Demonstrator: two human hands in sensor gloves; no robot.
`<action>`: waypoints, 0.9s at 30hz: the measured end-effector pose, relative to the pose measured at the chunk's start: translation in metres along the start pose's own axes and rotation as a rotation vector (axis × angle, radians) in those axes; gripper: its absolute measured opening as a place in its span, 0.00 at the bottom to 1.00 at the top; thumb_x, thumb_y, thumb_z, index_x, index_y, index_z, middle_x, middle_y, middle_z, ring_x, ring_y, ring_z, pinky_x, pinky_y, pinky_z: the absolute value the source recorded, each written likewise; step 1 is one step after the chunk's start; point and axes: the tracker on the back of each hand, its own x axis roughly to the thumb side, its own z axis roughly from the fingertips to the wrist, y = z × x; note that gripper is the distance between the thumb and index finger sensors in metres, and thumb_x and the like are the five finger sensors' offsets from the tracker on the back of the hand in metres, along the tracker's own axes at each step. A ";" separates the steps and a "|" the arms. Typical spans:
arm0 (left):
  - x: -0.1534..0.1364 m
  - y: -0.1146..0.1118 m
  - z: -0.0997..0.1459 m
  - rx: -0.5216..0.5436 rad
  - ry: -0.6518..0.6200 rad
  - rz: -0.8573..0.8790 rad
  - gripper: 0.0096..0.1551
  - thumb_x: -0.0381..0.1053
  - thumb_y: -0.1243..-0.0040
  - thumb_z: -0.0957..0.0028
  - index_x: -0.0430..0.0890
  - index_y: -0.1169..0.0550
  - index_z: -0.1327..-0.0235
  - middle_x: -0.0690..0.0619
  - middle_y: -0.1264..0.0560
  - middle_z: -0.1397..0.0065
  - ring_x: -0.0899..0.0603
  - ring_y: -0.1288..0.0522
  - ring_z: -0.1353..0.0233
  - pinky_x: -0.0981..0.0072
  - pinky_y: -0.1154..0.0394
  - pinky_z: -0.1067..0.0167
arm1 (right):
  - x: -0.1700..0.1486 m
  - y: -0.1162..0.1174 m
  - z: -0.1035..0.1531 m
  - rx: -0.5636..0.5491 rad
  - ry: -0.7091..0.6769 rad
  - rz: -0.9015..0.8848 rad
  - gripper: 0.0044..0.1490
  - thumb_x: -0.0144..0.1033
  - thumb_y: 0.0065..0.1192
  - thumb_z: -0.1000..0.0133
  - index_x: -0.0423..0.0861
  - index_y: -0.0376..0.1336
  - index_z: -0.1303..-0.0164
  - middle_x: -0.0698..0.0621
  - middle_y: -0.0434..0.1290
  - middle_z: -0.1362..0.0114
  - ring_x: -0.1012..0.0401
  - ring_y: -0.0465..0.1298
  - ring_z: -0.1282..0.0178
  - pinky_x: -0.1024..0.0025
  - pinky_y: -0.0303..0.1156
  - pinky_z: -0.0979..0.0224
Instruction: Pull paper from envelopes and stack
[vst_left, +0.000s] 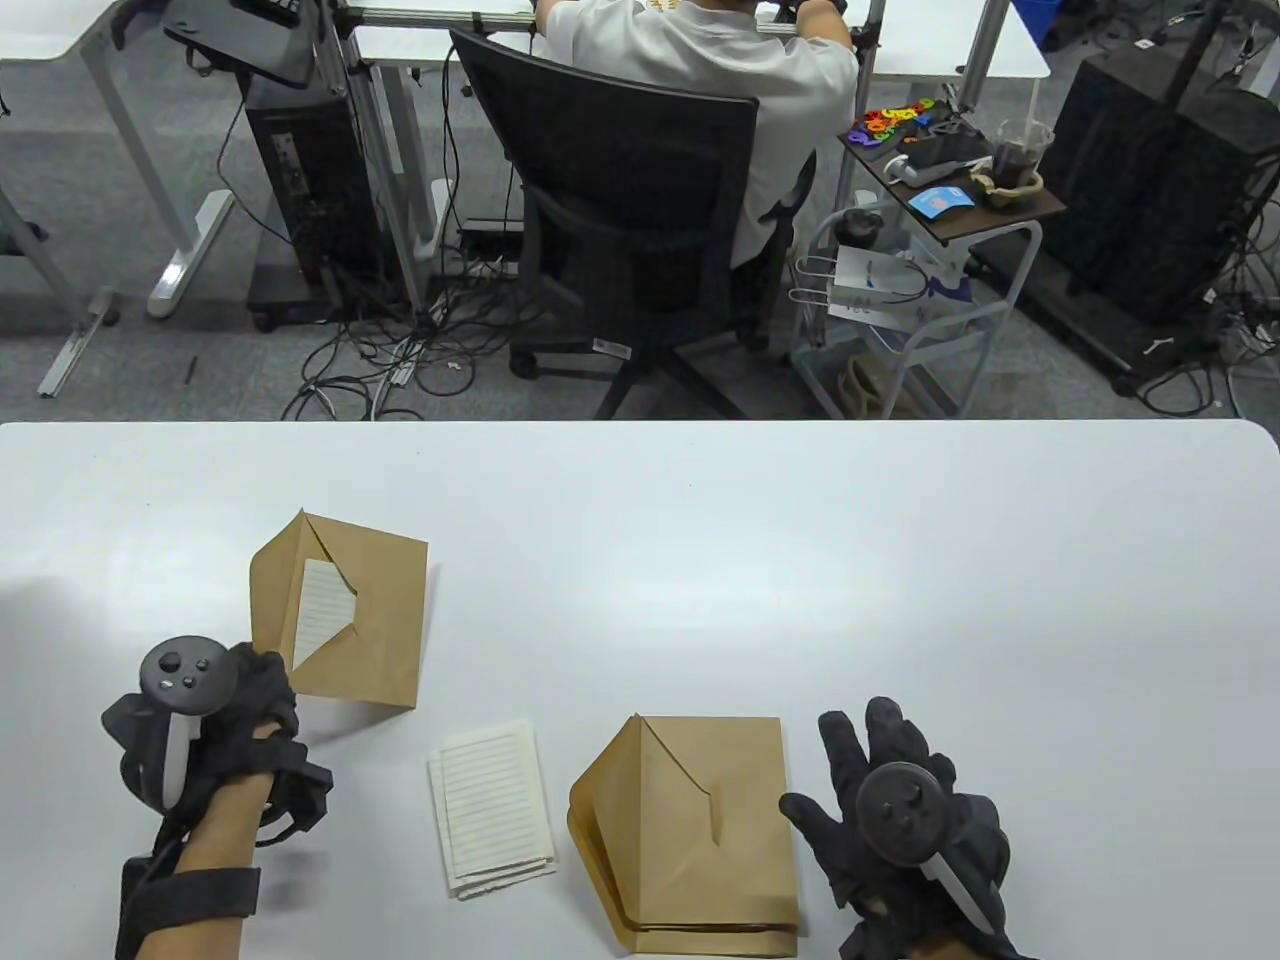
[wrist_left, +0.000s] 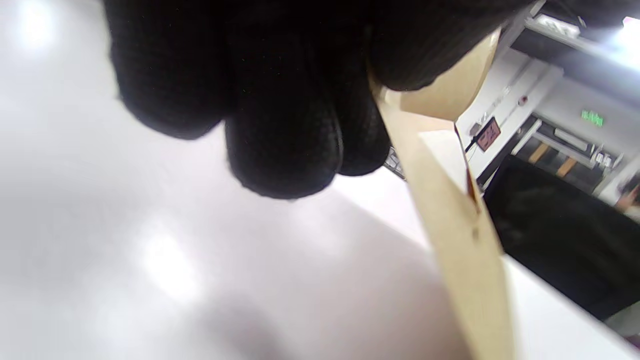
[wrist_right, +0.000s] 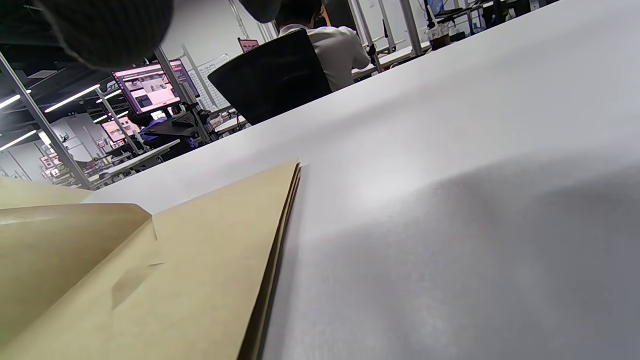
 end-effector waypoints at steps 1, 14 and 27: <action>-0.002 0.001 0.003 -0.023 0.000 0.075 0.25 0.51 0.36 0.42 0.39 0.18 0.39 0.48 0.12 0.51 0.45 0.08 0.59 0.49 0.14 0.56 | 0.001 0.001 0.000 0.002 -0.003 0.001 0.54 0.63 0.61 0.56 0.58 0.48 0.19 0.44 0.39 0.13 0.38 0.45 0.14 0.33 0.40 0.21; 0.016 -0.020 0.061 -0.316 -0.157 0.540 0.25 0.51 0.35 0.41 0.37 0.18 0.39 0.48 0.11 0.53 0.46 0.08 0.60 0.50 0.13 0.57 | 0.011 0.010 0.002 0.057 -0.053 -0.065 0.54 0.64 0.60 0.56 0.57 0.49 0.20 0.45 0.41 0.13 0.40 0.47 0.14 0.38 0.44 0.19; 0.060 -0.089 0.127 -0.677 -0.267 0.575 0.25 0.52 0.36 0.39 0.37 0.19 0.38 0.49 0.12 0.51 0.47 0.08 0.58 0.51 0.13 0.55 | 0.022 0.019 0.006 0.168 -0.090 -0.382 0.58 0.70 0.57 0.60 0.55 0.50 0.21 0.44 0.52 0.14 0.39 0.59 0.17 0.42 0.60 0.22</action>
